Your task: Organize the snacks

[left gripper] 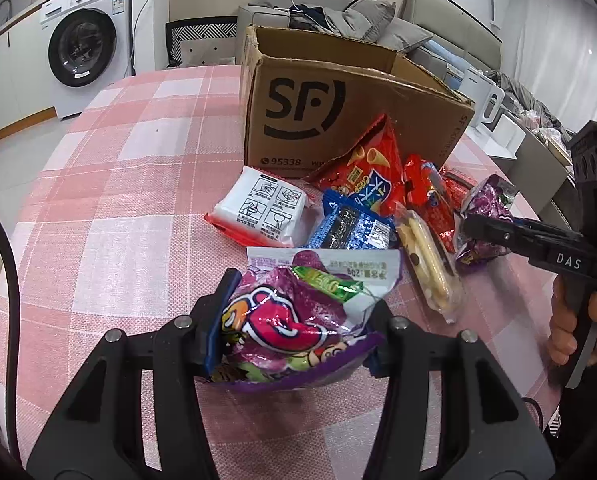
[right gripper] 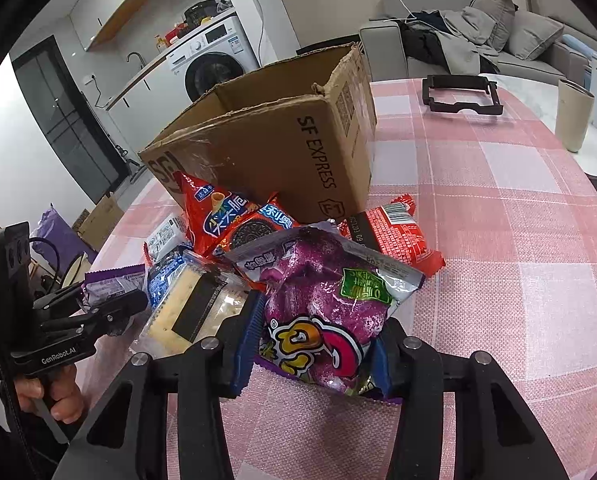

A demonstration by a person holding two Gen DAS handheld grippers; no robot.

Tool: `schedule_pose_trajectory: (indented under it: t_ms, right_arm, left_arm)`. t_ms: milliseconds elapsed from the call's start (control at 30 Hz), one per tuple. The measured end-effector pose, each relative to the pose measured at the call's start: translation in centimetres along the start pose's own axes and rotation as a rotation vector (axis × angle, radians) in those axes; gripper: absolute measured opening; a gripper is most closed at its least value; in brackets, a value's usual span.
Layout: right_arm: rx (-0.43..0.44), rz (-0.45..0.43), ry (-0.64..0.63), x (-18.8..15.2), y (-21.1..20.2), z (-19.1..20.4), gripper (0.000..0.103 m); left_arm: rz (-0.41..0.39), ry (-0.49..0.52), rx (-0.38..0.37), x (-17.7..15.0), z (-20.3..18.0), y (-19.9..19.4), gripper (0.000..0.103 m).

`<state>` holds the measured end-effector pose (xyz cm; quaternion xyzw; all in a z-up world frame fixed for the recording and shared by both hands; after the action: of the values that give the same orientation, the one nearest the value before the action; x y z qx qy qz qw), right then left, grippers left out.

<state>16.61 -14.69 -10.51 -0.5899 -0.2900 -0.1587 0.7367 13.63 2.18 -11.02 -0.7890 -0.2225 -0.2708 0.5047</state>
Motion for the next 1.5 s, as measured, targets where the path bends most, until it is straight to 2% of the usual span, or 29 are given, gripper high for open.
schedule_pose_trajectory:
  t_ms: [200, 967, 1500]
  right_arm:
    - [0.017, -0.015, 0.004, 0.3, -0.7, -0.1, 0.039]
    - [0.074, -0.111, 0.015, 1.9, -5.0, 0.2, 0.038]
    - [0.123, -0.194, -0.004, 4.2, -7.5, 1.8, 0.038]
  left_arm:
    - [-0.026, 0.002, 0.003, 0.1, -0.4, -1.2, 0.049]
    - [-0.092, 0.033, 0.001, 0.8, -2.9, -5.2, 0.049]
    - [-0.149, 0.093, 0.002, 4.7, -5.2, -7.4, 0.049]
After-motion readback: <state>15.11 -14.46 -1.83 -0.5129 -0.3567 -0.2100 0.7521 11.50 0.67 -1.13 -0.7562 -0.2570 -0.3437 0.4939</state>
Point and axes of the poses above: each gripper's, at about its wrist camera, not at the fingertips, and y roughly the way its jaws point, z to its left, x to its top, the point moved 7 cm from there along y, roughly the way its jaws point, and after that the axes turned 14 degrees about -x, right-handed, at the moved point
